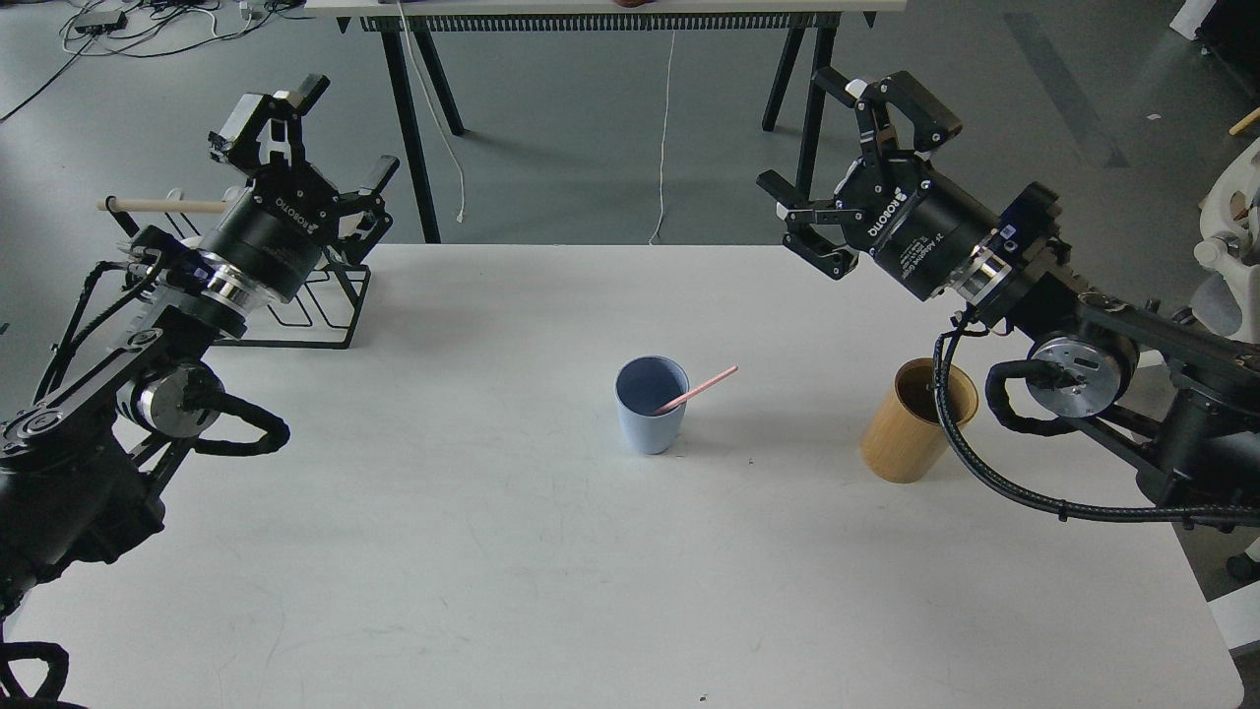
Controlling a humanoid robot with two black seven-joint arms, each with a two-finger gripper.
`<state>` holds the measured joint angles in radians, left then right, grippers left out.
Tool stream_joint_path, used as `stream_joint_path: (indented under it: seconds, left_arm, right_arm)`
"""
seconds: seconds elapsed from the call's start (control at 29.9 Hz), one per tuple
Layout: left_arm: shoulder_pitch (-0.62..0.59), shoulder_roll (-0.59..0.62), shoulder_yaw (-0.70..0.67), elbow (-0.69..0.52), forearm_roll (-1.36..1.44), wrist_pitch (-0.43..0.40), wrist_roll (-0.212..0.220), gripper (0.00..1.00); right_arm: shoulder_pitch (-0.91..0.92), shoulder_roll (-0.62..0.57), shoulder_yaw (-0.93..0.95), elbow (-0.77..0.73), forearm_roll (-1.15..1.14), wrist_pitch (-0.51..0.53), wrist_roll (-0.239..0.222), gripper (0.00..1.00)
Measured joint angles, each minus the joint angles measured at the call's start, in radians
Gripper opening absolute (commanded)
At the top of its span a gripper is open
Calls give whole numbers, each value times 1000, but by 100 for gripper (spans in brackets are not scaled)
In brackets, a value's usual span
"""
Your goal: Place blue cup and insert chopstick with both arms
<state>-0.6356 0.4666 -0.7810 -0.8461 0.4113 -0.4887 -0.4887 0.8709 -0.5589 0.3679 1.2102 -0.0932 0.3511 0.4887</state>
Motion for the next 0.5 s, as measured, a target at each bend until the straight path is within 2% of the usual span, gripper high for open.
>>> stream_joint_path:
  seconds: [0.5]
  left_arm:
    - [-86,76,7,-33,-3,0,0,98]
  right_arm:
    - [-199,-49,187,6,0,-3,0,99]
